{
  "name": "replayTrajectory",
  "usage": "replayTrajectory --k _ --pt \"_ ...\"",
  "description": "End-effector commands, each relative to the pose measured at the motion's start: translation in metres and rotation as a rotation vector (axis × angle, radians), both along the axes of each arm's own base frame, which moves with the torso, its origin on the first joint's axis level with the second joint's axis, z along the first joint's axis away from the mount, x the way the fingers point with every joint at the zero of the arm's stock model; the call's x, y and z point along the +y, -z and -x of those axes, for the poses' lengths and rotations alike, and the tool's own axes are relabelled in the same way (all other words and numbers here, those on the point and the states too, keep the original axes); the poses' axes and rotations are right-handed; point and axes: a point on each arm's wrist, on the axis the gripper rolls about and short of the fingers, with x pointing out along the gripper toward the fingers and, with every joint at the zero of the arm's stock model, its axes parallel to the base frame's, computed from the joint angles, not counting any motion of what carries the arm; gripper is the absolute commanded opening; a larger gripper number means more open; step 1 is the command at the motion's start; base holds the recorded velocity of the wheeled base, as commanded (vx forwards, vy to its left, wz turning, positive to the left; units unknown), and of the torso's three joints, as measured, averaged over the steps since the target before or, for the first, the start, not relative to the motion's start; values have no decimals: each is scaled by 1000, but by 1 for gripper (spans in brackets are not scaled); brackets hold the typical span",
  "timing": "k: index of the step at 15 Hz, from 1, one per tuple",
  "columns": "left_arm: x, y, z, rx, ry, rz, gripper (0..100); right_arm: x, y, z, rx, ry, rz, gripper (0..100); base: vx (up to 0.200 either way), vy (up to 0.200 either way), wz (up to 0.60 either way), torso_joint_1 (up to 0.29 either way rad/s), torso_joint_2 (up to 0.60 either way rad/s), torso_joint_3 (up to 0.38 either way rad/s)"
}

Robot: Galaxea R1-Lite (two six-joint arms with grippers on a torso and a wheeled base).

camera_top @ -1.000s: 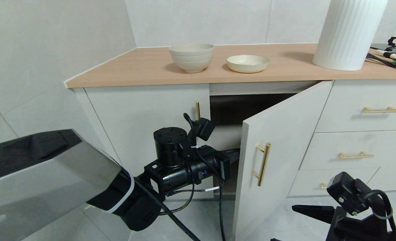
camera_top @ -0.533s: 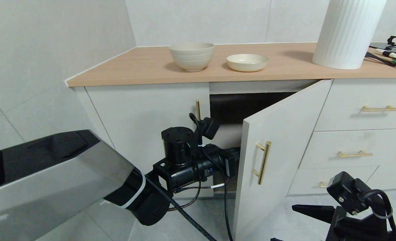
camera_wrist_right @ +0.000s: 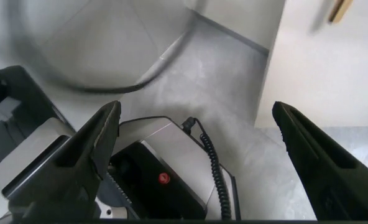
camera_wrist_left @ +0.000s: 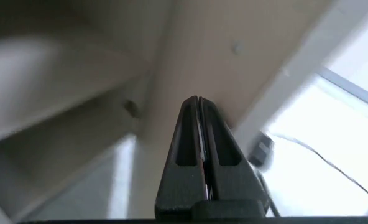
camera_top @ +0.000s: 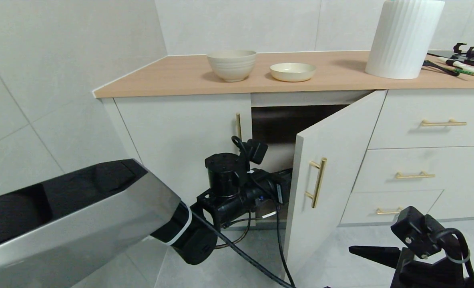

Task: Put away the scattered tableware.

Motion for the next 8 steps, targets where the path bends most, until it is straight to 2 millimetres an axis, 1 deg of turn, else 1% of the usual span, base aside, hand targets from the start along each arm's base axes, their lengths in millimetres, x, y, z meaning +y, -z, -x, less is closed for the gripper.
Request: replayTrajectory --k 1,4,5,6,7,8 --pt "-10 10 0 8 10 -8 0 1 1 0 2 -3 2 100 0 0 0 0 0 0" --pt "-23 6 10 -5 48 4 0 1 0 1 -1 -7 -1 100 0 0 0 0 0 0" --pt "-33 2 22 10 106 38 0 1 -1 2 -7 -15 -8 100 0 0 0 0 0 0" --pt "-41 -7 35 44 225 112 0 3 -1 8 -2 -50 -19 100 0 0 0 0 0 0" --pt "-43 -9 42 64 344 144 0 0 -4 13 -4 -95 -43 100 0 0 0 0 0 0" --pt "-44 -6 49 65 405 137 0 -5 -11 19 -20 -140 -86 100 0 0 0 0 0 0"
